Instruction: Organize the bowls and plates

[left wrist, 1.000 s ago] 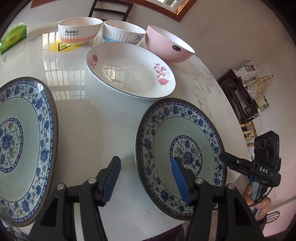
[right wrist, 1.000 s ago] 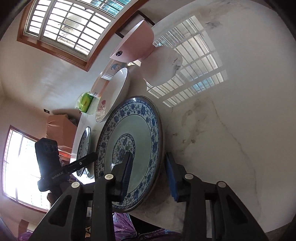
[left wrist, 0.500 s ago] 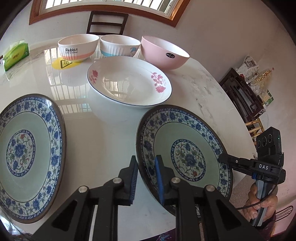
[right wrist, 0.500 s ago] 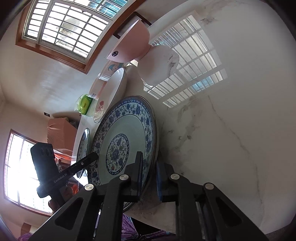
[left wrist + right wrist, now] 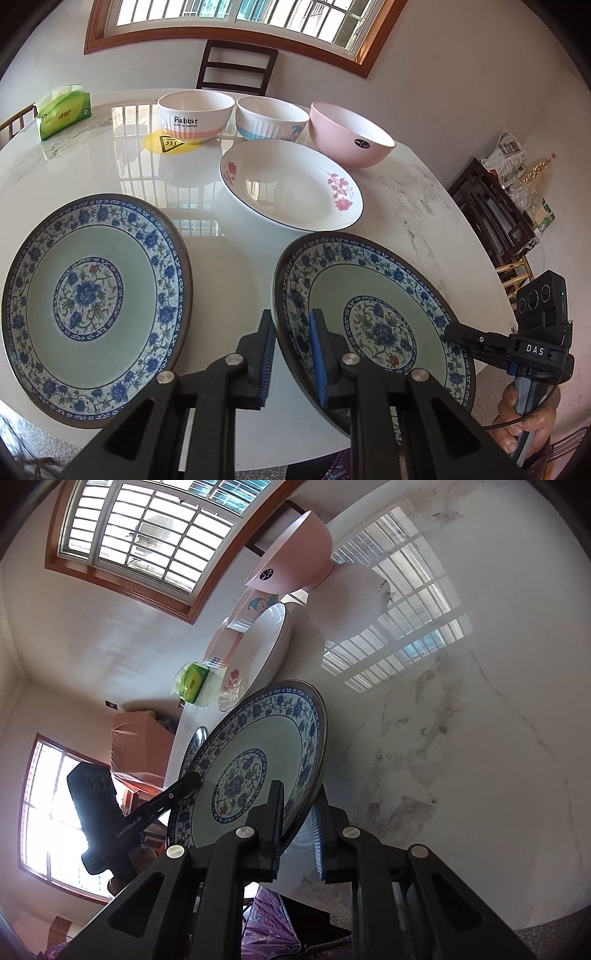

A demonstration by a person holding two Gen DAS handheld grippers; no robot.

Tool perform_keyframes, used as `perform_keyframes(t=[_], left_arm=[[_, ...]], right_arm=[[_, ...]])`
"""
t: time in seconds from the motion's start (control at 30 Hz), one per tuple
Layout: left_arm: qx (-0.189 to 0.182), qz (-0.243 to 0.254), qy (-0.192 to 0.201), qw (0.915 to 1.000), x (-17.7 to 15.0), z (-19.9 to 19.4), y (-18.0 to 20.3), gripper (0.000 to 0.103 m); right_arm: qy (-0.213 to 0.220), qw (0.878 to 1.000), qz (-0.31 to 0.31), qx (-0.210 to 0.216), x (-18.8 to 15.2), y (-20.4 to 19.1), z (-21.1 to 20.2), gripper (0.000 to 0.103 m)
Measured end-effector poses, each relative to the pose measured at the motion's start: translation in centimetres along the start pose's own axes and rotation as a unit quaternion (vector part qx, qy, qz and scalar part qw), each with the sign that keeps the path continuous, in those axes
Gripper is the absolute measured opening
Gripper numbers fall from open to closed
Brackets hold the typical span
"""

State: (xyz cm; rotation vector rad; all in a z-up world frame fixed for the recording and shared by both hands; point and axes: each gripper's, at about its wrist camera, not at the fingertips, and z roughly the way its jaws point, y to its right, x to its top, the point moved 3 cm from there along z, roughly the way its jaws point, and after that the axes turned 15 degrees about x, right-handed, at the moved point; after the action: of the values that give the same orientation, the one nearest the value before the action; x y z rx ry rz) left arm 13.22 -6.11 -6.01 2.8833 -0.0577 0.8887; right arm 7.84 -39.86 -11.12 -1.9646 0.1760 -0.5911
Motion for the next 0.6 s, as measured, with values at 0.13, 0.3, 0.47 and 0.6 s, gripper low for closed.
perform_keyframes(t=[0.13, 0.3, 0.47, 0.6], left_arm=[[0.014, -0.011, 0.018, 0.9997, 0.2, -1.0, -1.4, 0.018], [0.029, -0.032, 0.030, 0.9986, 0.3, -2.1, -4.0, 0.018], [0.050, -0.059, 0.043, 0.9961, 0.4, -3.1, -7.4, 0.019], [0.073, -0.082, 0.052, 0.9927, 0.5, -3.8, -10.5, 0.019]], right_arm=[[-0.007, 1.000, -0.011, 0.014, -0.3, -1.2, 0.9, 0.015], [-0.022, 0.999, -0.021, 0.026, 0.0, -2.5, 3.3, 0.015], [-0.041, 0.998, -0.037, 0.038, 0.5, -4.3, 6.6, 0.015], [-0.060, 0.996, -0.047, 0.047, 1.1, -5.6, 9.8, 0.015]])
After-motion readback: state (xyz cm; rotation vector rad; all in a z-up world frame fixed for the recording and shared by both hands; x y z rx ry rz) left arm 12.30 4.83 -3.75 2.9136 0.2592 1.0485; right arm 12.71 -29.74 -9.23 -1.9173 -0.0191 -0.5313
